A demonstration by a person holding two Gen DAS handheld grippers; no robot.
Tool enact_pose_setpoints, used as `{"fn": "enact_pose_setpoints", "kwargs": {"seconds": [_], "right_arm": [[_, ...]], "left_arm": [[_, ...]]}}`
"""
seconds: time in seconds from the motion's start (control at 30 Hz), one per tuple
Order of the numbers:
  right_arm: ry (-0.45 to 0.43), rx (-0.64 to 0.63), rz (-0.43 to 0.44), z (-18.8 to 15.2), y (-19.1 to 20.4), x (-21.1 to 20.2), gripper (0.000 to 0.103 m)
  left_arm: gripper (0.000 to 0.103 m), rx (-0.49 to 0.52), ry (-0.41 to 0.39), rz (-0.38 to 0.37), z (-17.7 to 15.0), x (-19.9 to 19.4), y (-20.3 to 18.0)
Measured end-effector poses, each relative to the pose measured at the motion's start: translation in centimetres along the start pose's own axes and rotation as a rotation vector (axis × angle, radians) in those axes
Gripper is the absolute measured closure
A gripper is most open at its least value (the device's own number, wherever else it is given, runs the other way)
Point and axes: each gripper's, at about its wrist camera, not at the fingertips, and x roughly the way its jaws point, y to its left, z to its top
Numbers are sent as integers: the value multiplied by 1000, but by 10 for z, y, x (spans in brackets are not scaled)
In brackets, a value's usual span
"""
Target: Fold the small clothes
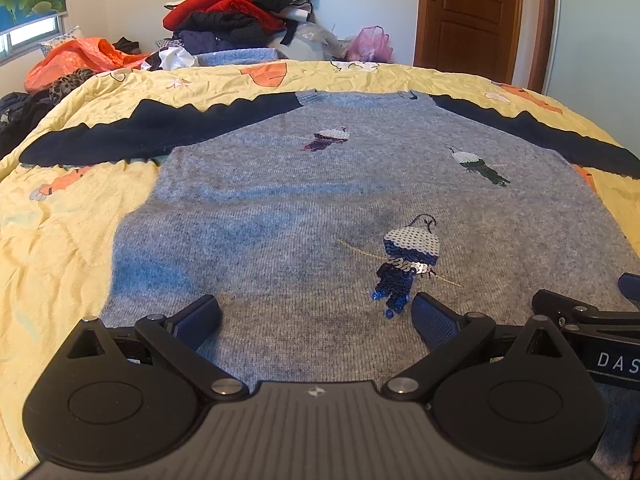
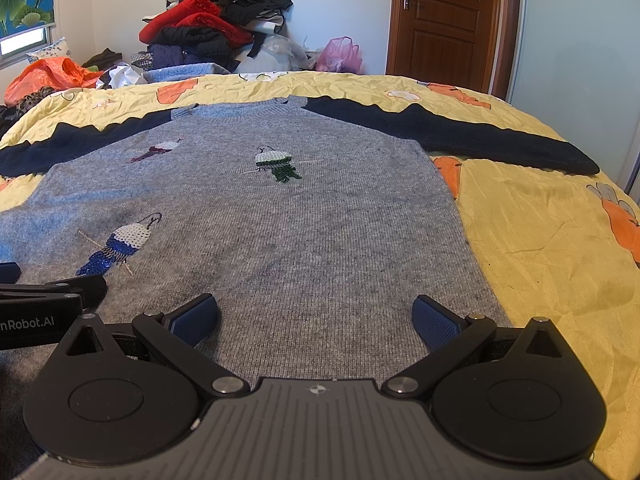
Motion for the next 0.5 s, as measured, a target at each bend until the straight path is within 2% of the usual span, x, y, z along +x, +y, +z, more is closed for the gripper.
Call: {"fn": "enact_pose_setpoints", "kwargs": {"seconds": [0.5], "right_arm": [[0, -1, -1, 0, 0, 0, 0]], "left_arm": [[0, -1, 0, 4, 0, 1, 1]]}}
